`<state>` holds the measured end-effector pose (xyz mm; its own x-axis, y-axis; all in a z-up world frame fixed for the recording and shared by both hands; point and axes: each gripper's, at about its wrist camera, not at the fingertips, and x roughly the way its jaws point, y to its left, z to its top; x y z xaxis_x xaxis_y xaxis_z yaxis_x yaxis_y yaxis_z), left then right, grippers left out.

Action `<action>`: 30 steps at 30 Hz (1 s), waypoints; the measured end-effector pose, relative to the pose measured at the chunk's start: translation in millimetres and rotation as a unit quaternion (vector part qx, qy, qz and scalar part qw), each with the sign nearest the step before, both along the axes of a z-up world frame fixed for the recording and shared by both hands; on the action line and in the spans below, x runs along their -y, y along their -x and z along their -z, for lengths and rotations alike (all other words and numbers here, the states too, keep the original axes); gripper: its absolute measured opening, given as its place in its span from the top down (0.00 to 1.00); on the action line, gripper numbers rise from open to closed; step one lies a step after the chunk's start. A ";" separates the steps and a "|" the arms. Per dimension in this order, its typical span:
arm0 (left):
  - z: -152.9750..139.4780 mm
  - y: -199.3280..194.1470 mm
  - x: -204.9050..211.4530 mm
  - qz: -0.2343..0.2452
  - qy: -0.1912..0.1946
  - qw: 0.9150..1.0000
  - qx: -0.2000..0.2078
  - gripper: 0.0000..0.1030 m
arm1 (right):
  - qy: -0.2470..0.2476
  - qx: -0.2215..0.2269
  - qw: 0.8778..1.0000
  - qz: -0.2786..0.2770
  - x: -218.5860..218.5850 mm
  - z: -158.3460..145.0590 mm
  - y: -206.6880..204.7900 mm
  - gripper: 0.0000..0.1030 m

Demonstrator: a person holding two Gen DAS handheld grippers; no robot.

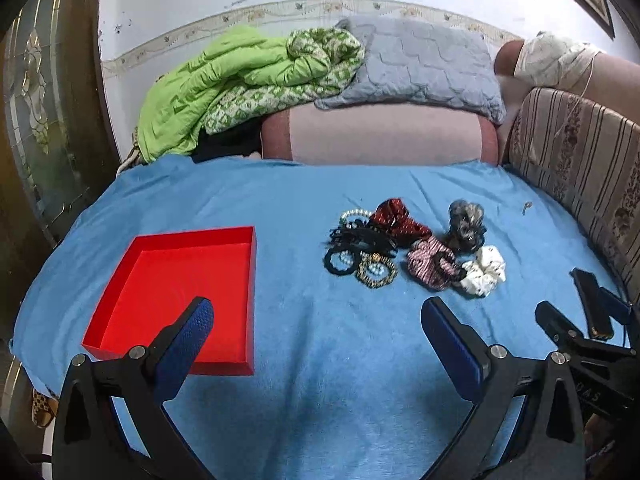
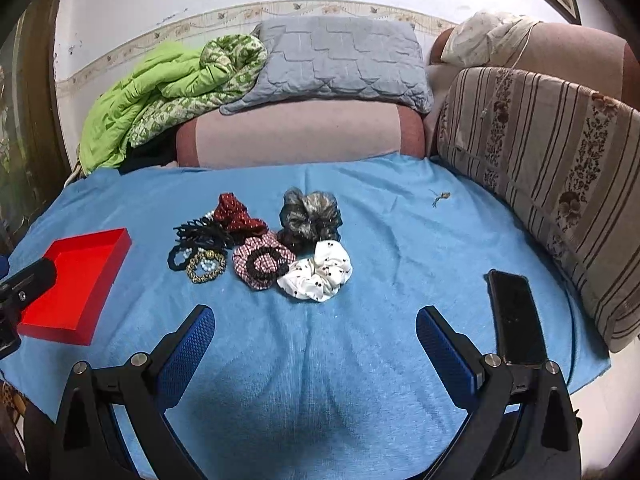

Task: Organize jewelry
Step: 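Move both tools toward the pile of hair accessories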

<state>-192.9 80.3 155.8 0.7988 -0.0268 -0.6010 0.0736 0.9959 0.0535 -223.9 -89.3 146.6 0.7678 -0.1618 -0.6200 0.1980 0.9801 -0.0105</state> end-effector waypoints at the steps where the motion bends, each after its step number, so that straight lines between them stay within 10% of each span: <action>1: 3.8 -3.3 -0.4 -0.001 -0.001 1.000 -0.008 0.00 | -0.002 -0.003 1.000 0.001 1.2 2.3 -1.7 0.01; 16: 41.2 -35.6 0.5 -0.002 -0.011 0.997 -0.075 0.00 | -0.030 -0.040 0.999 0.012 22.5 35.1 -32.2 0.01; 30: 18.1 -108.0 0.1 0.026 0.010 0.998 -0.062 0.00 | -0.046 -0.041 0.998 -0.002 49.8 46.7 -78.3 0.03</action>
<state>-84.9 80.2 137.6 0.7161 -0.0788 -0.6935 0.1293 0.9914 0.0210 -145.6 -139.1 99.9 0.7137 -0.0987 -0.6935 0.1971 0.9783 0.0636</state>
